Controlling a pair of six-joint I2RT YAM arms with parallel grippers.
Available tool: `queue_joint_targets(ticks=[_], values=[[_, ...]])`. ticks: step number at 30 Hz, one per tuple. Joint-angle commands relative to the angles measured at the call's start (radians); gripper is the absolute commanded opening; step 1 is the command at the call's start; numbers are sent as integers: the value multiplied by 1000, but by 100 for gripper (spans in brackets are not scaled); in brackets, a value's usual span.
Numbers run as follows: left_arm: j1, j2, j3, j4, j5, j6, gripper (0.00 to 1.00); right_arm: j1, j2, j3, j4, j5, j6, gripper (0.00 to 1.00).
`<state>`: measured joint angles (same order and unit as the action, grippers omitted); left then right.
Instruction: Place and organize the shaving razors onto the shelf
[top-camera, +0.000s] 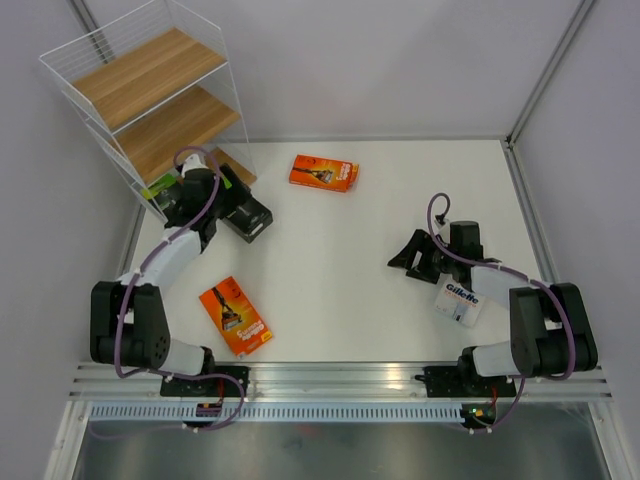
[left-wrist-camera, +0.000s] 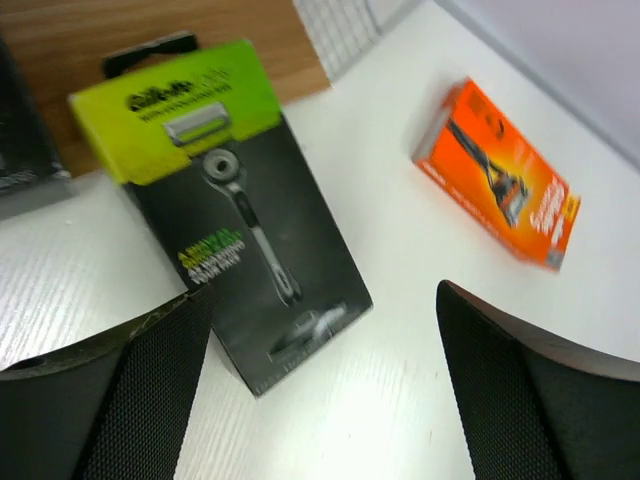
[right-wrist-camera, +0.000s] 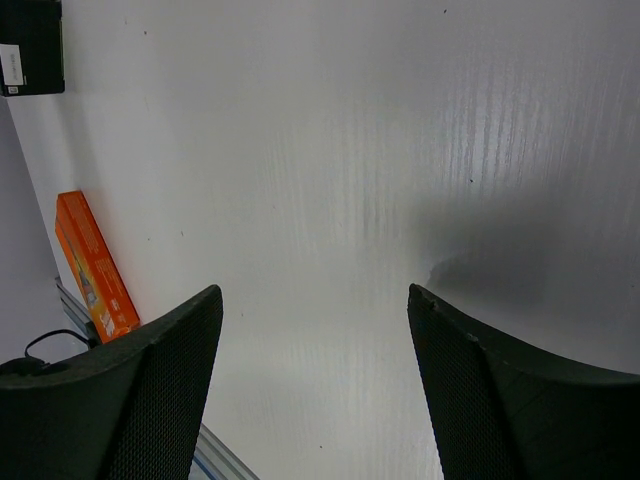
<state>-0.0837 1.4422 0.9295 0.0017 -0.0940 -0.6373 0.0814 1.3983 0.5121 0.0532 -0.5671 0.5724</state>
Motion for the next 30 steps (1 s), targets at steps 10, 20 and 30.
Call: queue_joint_targets(ticks=[10,20,30], values=[[-205,63,104,-183,116,567,39,3,-56,-32,22,19,-5,81],[-211,256,233,-407,234,797,30,3,-39,-14,5,27,-12,81],[-225,359,308,-454,56,866,57,3,11,2,36,16,10,82]])
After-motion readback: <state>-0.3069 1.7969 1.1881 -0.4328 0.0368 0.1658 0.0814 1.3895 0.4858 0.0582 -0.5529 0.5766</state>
